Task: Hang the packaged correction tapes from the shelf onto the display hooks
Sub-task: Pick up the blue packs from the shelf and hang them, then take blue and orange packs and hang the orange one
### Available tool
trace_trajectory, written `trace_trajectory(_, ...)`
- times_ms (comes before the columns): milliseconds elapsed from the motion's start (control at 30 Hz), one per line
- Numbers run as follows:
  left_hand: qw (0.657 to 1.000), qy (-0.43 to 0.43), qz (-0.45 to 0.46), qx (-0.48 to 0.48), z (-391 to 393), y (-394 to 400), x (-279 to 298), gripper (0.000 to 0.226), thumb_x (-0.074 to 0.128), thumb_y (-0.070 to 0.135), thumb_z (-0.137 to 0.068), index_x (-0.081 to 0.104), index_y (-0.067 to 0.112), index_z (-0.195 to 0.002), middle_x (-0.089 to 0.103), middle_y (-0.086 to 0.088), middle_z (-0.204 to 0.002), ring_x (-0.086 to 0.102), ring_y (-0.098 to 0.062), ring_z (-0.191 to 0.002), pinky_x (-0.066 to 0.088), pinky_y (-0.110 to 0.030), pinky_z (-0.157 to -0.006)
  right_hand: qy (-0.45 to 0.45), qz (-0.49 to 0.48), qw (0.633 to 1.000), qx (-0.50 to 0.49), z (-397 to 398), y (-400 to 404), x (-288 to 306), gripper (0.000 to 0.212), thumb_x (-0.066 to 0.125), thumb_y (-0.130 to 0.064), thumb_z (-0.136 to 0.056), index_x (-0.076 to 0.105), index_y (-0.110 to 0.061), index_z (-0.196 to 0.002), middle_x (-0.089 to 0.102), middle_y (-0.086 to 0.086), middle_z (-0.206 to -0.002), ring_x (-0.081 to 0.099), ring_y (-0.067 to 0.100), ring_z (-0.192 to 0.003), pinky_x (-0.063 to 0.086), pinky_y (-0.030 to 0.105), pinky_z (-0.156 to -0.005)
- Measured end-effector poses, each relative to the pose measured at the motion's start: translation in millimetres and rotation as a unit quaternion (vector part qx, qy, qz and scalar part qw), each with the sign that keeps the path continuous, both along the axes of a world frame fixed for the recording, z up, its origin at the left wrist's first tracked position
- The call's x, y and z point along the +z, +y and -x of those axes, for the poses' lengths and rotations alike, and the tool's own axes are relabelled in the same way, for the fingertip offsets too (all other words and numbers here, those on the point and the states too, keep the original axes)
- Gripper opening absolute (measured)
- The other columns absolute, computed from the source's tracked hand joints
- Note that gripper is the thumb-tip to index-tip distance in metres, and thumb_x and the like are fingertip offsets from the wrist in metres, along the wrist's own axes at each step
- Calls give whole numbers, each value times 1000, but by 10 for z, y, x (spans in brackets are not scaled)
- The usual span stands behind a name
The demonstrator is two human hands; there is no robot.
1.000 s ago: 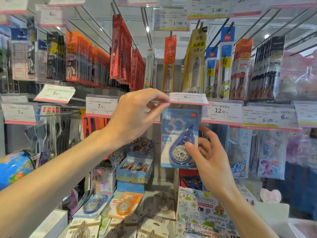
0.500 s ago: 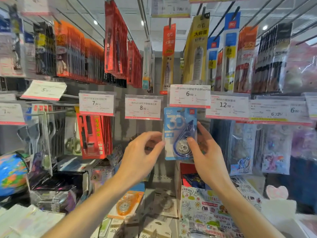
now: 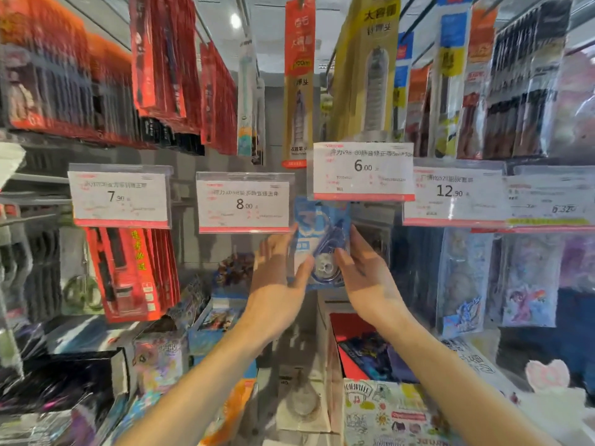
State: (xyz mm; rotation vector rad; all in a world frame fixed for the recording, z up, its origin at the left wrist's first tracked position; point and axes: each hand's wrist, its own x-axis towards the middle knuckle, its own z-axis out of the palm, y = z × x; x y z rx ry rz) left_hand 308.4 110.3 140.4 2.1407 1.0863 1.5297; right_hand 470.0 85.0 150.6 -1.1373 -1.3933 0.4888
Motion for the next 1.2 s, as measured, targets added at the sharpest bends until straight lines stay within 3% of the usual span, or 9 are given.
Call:
trace_trajectory(200,999,-31,38,-5,-76,121,31,66,60,37,-101,28,29,-158,43,2,-159,49,-22,-140,46,-45,-110,-32,10,999,-41,49,148,17,54,52,-25,-108,36,-21,-160,61,1,-149,58,20,-137,45,40,-115)
trace_trajectory(300,998,-39,50,-11,-40,127,37,66,63,38,-99,30,31,-157,46,2,-156,48,-21,-141,45,-48,-111,-25,15,999,-36,26,104,44,47,54,-25,-107,45,-19,-153,67,0,-137,64,16,-127,52,20,-99)
trace_trajectory(400,997,-54,54,-24,40,82,45,54,64,29,-99,41,33,-148,54,6,-148,54,-12,-133,47,-44,-110,-2,13,1000,-21,-38,-22,63,38,58,-24,-106,52,-20,-143,69,-15,-116,68,-17,-94,48,-1,-70)
trace_trajectory(467,995,-73,55,-28,146,-15,26,45,64,25,-100,48,40,-139,61,12,-134,60,3,-116,51,-33,-99,4,0,1000,-22,-132,-142,40,38,61,-25,-104,54,-21,-141,63,-24,-111,66,-19,-89,50,2,-74)
trace_trajectory(533,993,-100,57,-31,251,-175,28,34,63,25,-100,54,46,-126,66,19,-117,62,13,-98,48,-22,-84,14,-4,999,-30,-236,-301,9,31,62,-30,-103,58,-26,-133,63,-25,-115,65,-9,-102,55,18,-94)
trace_trajectory(600,990,-121,57,-37,321,-357,45,27,62,22,-100,57,41,-119,69,17,-107,66,3,-95,48,-25,-79,43,-5,998,-36,-318,-481,-5,26,64,-33,-102,63,-28,-127,69,-18,-119,70,0,-105,60,31,-96)
trace_trajectory(733,982,-165,64,-65,371,-812,72,25,64,19,-99,60,34,-118,74,9,-96,73,-12,-86,59,-31,-75,99,-27,994,-34,-440,-890,-22,14,67,-28,-101,68,-30,-115,80,-6,-98,78,3,-79,58,14,-61)
trace_trajectory(900,969,-222,66,-81,423,-1308,-81,20,66,11,-97,66,20,-115,76,-2,-93,75,-16,-75,59,-20,-67,112,-20,993,0,-527,-1354,-157,11,65,-21,-102,71,-23,-110,80,-2,-84,73,12,-65,61,23,-62)
trace_trajectory(1200,959,-252,101,-79,697,-1770,-465,12,65,11,-96,68,15,-107,79,-4,-90,73,-16,-72,60,-25,-66,105,14,993,52,-350,-1932,-672,16,66,-15,-101,77,-25,-95,77,4,-78,68,14,-63,57,21,-57)
